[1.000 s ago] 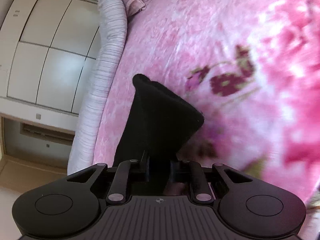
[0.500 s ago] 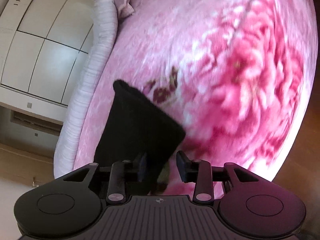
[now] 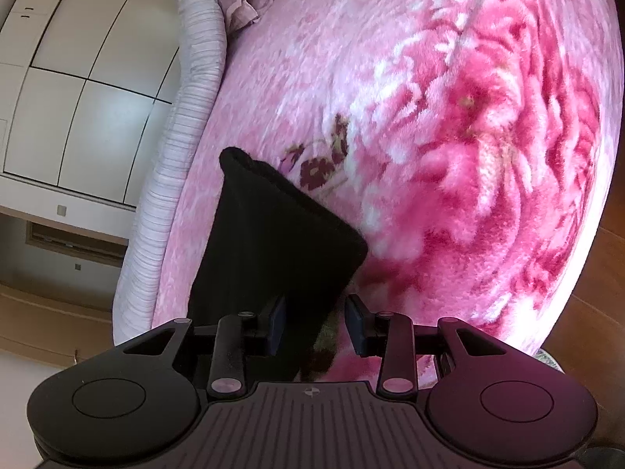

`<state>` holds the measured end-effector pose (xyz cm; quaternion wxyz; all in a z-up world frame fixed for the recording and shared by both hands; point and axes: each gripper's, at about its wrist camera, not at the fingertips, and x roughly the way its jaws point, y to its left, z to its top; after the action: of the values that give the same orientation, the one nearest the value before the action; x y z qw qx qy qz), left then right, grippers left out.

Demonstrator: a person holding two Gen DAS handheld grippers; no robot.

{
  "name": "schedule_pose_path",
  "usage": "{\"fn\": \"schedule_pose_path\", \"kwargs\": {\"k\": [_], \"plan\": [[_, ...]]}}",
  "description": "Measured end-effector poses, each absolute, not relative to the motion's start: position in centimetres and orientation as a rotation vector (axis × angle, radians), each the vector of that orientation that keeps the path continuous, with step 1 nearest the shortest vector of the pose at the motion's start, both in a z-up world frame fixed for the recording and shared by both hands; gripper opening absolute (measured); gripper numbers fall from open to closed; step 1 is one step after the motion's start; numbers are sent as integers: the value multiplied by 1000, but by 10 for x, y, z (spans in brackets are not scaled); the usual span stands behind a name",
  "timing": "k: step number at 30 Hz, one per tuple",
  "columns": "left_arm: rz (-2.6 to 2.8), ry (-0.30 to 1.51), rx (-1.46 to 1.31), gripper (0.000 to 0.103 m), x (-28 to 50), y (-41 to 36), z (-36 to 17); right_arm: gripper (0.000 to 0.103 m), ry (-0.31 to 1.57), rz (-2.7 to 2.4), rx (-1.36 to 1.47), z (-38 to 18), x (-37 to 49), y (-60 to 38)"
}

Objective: Fold clothes
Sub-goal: 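Grasp the folded black garment's edge with both grippers, then lift the garment edge with both grippers and fold it over onto itself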

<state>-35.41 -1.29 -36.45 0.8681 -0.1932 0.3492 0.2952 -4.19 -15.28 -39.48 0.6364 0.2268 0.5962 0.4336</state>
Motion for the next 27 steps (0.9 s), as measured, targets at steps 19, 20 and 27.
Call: {"fn": "schedule_pose_path", "kwargs": {"k": [19, 20, 27], "plan": [[733, 796, -470, 15, -360, 10, -367, 30, 1383, 932, 571, -402, -39, -143], [721, 786, -475, 16, -360, 13, -375, 27, 1359, 942, 517, -398, -42, -140], [764, 655, -620, 16, -392, 22, -364, 9, 1028, 1056, 22, -342, -84, -108]]}}
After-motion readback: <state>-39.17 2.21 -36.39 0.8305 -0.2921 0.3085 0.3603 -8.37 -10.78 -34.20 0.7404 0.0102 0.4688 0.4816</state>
